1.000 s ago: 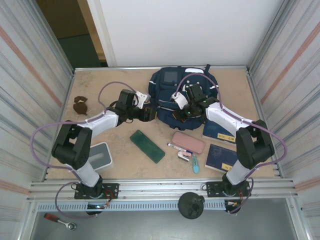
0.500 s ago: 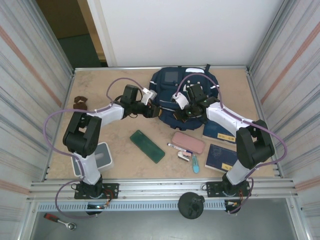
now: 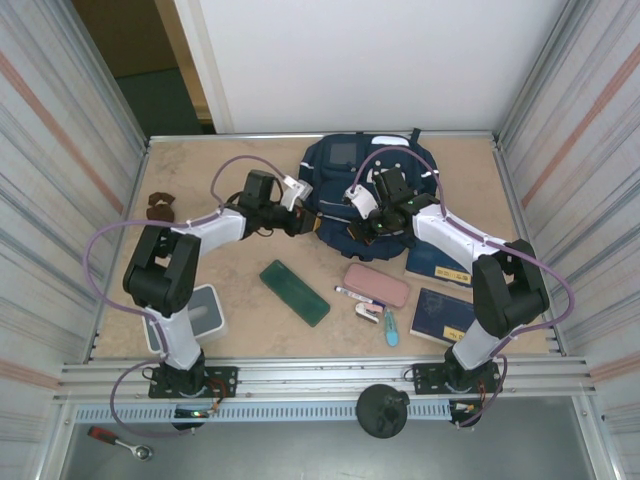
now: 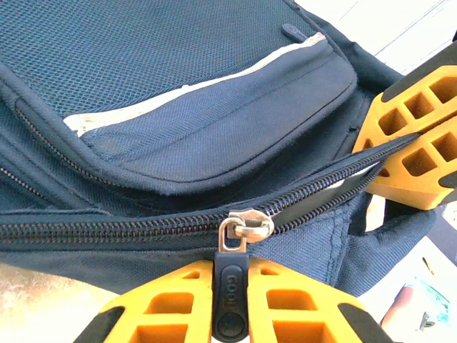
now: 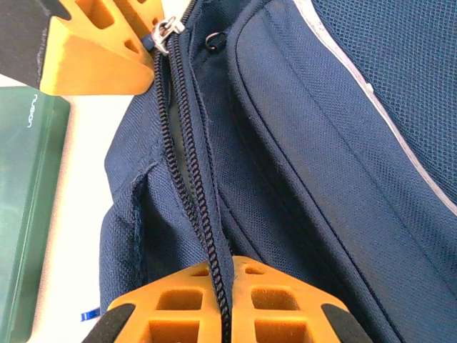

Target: Pack the student bag

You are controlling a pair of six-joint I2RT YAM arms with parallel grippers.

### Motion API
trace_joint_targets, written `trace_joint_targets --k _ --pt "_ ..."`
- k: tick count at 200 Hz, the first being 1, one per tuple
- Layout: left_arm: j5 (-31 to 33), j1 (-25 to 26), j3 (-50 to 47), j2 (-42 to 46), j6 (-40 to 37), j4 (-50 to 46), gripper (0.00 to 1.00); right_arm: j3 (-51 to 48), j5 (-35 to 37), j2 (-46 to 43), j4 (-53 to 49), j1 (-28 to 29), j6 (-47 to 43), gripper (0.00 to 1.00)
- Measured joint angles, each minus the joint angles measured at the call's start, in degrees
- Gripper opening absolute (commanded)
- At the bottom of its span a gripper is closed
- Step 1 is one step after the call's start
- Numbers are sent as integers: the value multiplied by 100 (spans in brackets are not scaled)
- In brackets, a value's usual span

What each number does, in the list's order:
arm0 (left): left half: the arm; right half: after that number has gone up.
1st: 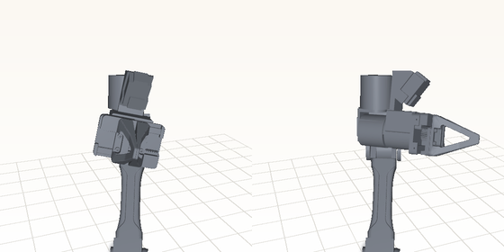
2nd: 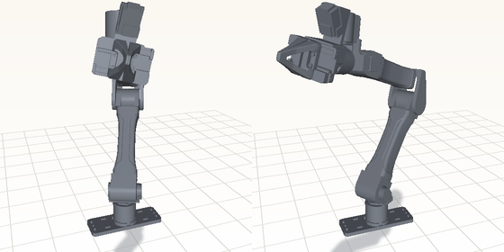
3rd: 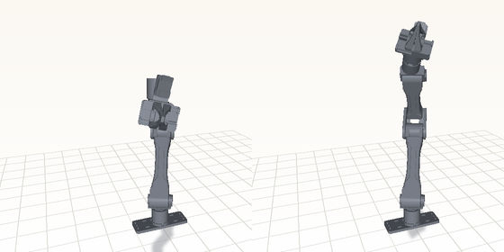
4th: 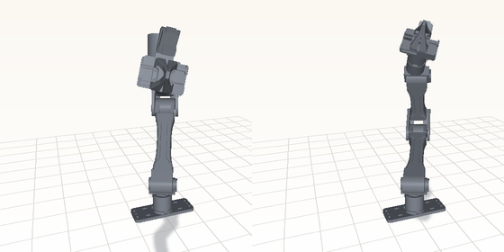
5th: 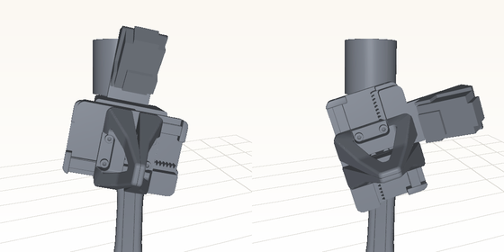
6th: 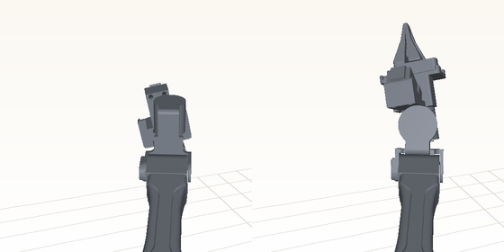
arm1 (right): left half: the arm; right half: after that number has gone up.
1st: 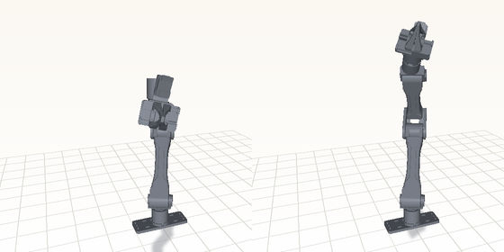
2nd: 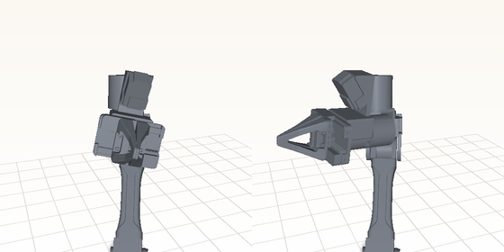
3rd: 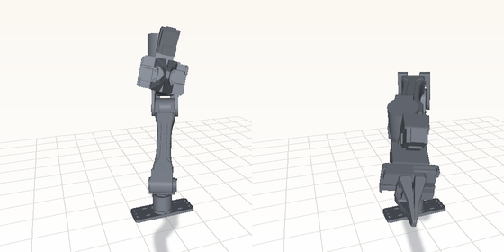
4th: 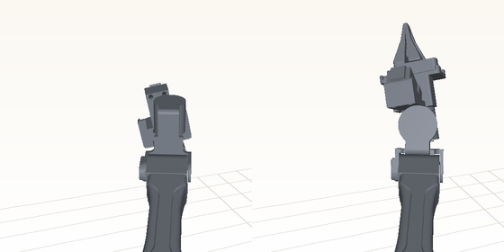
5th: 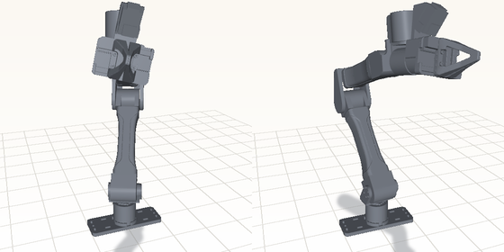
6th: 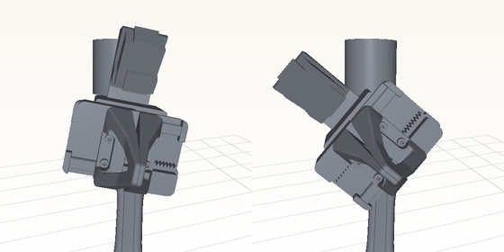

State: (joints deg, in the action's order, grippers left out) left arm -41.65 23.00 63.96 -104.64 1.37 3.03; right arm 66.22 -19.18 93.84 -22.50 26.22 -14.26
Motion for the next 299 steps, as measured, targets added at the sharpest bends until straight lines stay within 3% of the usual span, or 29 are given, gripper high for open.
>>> trace_joint_targets --k 73,112,129,158,184,241,275,299 --pt "1355 -94 -33 188 57 -251 0 0 2 0 33 0 2 0" --pt "1738 -92 61 184 101 -439 0 0 0 0 52 0 4 0" --pt "1775 -92 52 186 122 -428 0 0 7 0 55 0 7 8" --pt "1777 -63 -111 262 205 -363 0 15 245 0 0 -13 76 37" --pt "1827 118 -197 332 321 -363 0 114 424 0 -46 -37 273 50" --pt "1860 713 -190 625 487 -437 0 9 -52 -15 306 142 660 64" --pt "1867 761 -188 640 490 -525 0 -11 -455 7 573 249 782 66" --pt "1888 761 -188 640 490 -544 0 -11 -623 208 789 376 826 62"
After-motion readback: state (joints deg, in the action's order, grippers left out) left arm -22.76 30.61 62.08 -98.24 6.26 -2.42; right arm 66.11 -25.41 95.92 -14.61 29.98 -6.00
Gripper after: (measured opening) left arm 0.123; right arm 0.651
